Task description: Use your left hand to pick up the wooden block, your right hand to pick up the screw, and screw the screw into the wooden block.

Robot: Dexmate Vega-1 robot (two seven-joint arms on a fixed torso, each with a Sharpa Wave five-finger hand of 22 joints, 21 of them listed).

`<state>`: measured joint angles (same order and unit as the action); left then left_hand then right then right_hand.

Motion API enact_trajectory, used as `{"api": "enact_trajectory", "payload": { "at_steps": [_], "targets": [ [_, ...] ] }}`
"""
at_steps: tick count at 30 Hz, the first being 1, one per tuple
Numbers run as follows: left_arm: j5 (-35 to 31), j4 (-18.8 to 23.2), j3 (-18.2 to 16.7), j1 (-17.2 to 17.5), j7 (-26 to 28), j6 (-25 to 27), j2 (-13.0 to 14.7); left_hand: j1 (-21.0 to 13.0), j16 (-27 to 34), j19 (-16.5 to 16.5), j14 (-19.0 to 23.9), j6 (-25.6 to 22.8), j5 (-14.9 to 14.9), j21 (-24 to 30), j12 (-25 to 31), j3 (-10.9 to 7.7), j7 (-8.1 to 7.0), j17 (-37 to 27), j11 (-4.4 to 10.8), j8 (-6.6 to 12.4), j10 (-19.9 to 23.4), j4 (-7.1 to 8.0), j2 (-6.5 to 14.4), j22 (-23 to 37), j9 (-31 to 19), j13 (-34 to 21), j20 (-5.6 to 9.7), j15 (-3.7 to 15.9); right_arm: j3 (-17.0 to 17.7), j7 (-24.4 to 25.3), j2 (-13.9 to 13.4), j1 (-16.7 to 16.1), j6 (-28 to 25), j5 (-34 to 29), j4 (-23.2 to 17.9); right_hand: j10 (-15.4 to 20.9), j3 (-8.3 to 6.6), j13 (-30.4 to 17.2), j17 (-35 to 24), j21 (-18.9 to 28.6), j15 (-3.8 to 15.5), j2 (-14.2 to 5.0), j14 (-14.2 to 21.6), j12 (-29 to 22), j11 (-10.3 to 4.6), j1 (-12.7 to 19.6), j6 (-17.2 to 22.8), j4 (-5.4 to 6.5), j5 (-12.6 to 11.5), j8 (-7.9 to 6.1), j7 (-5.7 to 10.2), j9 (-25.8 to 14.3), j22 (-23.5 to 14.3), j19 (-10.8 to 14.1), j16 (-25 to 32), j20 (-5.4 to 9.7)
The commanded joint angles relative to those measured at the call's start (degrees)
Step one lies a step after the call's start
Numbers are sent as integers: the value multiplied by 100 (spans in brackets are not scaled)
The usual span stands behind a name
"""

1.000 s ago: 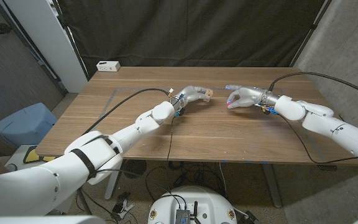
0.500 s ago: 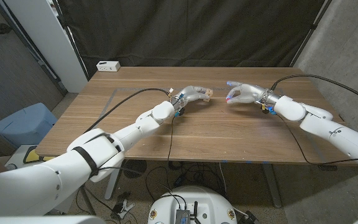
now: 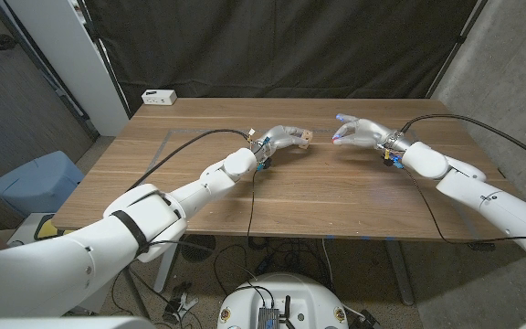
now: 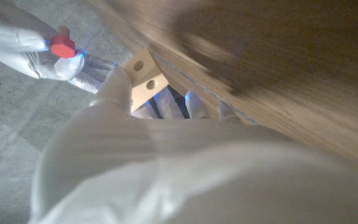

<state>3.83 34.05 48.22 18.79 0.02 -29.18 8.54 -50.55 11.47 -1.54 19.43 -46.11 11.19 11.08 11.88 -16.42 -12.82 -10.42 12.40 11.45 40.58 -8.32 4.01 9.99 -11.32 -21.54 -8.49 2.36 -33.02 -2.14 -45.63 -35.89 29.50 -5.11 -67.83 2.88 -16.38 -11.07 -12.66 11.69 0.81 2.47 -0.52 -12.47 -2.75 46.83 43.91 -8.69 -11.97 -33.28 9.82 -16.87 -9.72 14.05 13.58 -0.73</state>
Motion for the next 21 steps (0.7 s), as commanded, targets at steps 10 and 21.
{"api": "enact_trajectory", "payload": {
  "at_steps": [10,21],
  "targets": [
    [40,-236,30,-93,11,-161,-96,62,-8,-36,48,-49,24,16,28,-48,2,-4,-5,31,-18,-9,6,19,-10,-2,-1,481,438,318,350,-501,-563,1064,-453,54,-43,-8,-28,-21,-83,-14,-24,15,79,39,34,25,17,-37,13,-18,-32,34,-13,-51],
    [76,-387,38,-137,39,-283,-216,64,-8,-38,50,-49,23,16,29,-51,1,-3,-6,30,-22,-11,3,19,-10,-2,-1,473,617,819,658,-750,-789,1359,-692,103,-33,-9,-27,-35,-133,-23,1,15,134,12,78,40,39,-66,-11,-15,-33,0,-8,-68]
  ]
}}
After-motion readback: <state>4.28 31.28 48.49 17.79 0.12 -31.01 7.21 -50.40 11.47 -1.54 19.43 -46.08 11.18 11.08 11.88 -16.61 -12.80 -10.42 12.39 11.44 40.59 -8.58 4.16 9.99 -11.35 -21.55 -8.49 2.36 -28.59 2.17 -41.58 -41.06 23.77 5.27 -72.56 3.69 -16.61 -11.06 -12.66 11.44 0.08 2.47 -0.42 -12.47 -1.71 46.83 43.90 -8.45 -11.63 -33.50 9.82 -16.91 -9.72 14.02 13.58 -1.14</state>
